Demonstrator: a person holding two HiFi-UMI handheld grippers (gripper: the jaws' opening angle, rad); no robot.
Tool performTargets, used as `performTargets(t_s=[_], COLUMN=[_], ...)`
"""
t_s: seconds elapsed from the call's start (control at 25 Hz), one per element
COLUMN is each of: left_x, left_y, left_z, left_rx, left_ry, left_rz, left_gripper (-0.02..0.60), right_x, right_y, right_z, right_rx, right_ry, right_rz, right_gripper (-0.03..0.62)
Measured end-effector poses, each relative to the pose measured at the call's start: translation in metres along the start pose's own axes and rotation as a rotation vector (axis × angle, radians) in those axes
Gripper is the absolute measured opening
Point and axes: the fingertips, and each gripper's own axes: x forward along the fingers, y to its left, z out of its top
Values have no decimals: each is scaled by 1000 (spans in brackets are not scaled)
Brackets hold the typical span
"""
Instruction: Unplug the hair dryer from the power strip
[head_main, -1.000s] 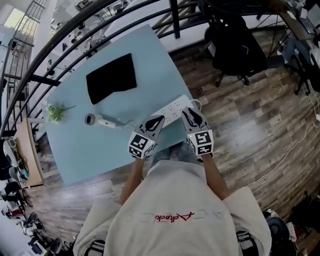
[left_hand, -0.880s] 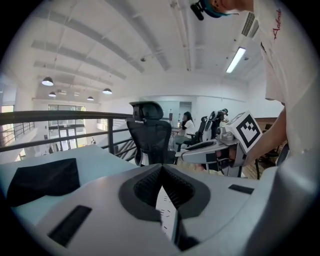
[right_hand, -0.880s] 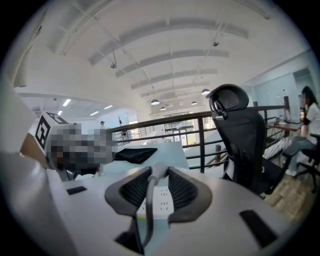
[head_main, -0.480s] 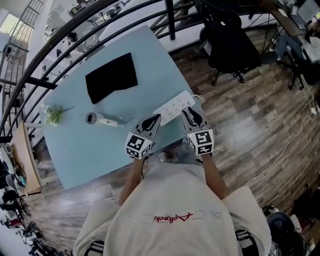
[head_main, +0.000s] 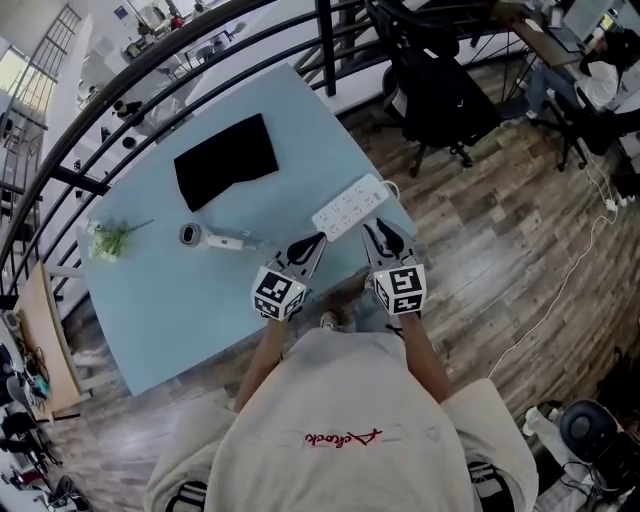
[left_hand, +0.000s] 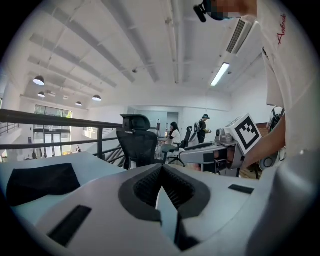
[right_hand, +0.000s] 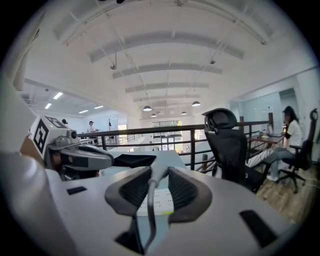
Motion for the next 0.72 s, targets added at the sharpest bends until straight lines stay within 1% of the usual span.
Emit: performTargets(t_s=[0.2, 0.36, 0.48, 0.72], left_x=[-14, -32, -41, -48], left_y=[-30, -45, -54, -74], left_z=[2, 8, 10, 11], left_rx=[26, 28, 23, 14], left_ry=[-29, -83, -107, -125], left_rz=[-46, -45, -48, -51], left_gripper=[6, 6, 6, 6], right_x=[-37, -62, -76, -101], right_y=[10, 21, 28, 31], right_z=[0, -4, -10, -9], right_rx=[2, 0, -5, -13], right_ry=[-36, -47, -44, -54], right_rz=[-59, -89, -103, -108], right_gripper=[123, 123, 123, 123])
